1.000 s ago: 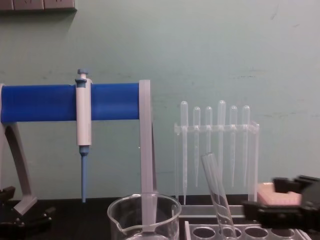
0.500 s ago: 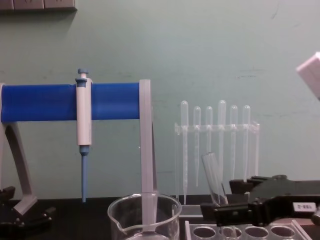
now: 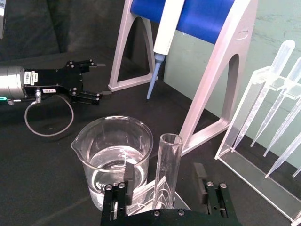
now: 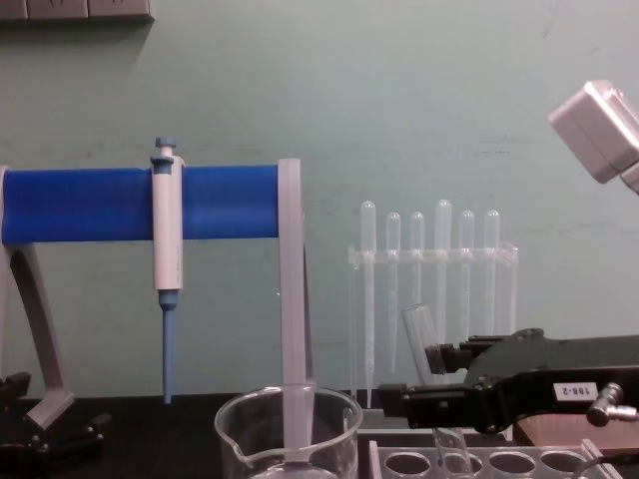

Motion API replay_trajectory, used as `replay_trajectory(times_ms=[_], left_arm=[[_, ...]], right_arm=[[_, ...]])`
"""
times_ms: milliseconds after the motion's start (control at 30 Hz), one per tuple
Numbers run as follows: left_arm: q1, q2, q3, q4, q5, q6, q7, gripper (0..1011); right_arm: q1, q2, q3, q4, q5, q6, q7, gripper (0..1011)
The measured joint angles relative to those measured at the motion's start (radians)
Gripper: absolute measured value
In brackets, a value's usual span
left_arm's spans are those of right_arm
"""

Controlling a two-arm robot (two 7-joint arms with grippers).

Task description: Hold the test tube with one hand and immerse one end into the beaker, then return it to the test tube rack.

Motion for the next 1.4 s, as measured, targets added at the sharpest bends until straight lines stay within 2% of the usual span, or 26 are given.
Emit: replay_trajectory(times_ms=[167,333,633,867,1000,1233,1400], left_arm=[[0.000,0.000,0.000,0.000,0.000,0.000,0.000,1000],[0.000,0.000,0.000,0.000,0.000,0.000,0.000,1000],[0.000,0.000,0.000,0.000,0.000,0.000,0.000,1000],[0.000,0.000,0.000,0.000,0.000,0.000,0.000,1000],[0.000,0.000,0.000,0.000,0.000,0.000,0.000,1000],[0.000,0.000,0.000,0.000,0.000,0.000,0.000,1000],[0.000,0.000,0.000,0.000,0.000,0.000,0.000,1000]], right_arm=[[-0.005,-0.003,0.007,-0.010,-0.007,0.012,-0.005,677],[-0.015,-0.006,0.018,-0.019,-0.009,0.022,-0.010,487],[-0.039,-0.007,0.040,-0.038,-0.001,0.021,-0.015,235],[-0.087,-0.002,0.094,-0.099,0.044,-0.008,-0.033,231],[-0.125,0.002,0.140,-0.157,0.083,-0.037,-0.053,231],[-0.148,0.008,0.173,-0.211,0.106,-0.056,-0.078,231],[-0.151,0.008,0.176,-0.215,0.108,-0.061,-0.084,231]])
